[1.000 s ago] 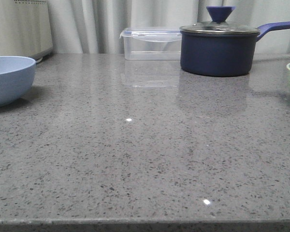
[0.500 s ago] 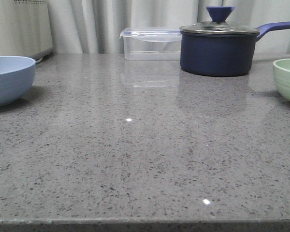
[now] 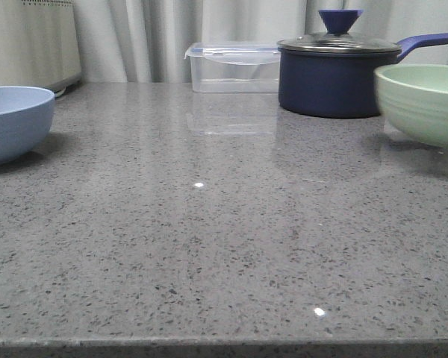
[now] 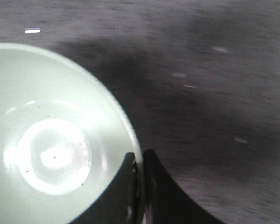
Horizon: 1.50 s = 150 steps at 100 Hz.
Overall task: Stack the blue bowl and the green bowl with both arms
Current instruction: 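Grasp the green bowl rim with the right gripper and carry it to table center, then release the green bowl and raise the right gripper beside it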
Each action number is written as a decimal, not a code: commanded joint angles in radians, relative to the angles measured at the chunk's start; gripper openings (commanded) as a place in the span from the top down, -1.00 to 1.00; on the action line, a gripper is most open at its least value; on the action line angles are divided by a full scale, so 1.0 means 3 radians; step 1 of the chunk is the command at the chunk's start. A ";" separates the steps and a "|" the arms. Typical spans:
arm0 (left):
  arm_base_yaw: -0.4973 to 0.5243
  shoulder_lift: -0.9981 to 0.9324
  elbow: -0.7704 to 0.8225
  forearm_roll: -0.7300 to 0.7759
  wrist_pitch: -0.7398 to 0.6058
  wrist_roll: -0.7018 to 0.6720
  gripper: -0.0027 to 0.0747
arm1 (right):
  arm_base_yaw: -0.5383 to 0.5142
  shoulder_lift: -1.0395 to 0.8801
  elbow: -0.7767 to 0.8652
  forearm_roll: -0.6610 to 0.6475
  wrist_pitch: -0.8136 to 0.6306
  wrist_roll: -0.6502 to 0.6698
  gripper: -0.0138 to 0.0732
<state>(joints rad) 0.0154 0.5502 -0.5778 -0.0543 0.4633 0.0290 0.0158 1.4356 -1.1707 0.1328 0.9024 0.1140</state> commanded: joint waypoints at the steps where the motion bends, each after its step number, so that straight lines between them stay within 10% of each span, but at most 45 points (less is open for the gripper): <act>1: 0.0000 0.0025 -0.0124 -0.0010 -0.0224 -0.0023 -0.29 | 0.0195 -0.0121 -0.0158 0.0203 -0.0176 -0.0122 0.86; 42: 0.0000 0.0025 -0.0124 -0.0010 -0.0224 -0.0023 -0.29 | 0.1140 0.0410 -0.0729 0.0211 -0.0166 -0.0122 0.86; 83: 0.0000 0.0025 -0.0124 -0.0017 -0.0224 -0.0023 -0.29 | 0.1346 0.0787 -0.1091 0.0270 -0.0089 -0.0119 0.85; 115: 0.0000 0.0025 -0.0124 -0.0017 -0.0224 -0.0023 -0.29 | 0.1346 0.0791 -0.1091 0.0270 -0.0103 -0.0119 0.16; 150: 0.0000 0.0025 -0.0124 -0.0017 -0.0224 -0.0023 -0.29 | 0.1346 0.0656 -0.1091 0.0236 -0.0201 -0.0119 0.15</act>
<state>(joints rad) 0.0154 0.5502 -0.5778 -0.0543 0.4633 0.0290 0.4195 1.7062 -1.4613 0.2003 0.8896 0.0903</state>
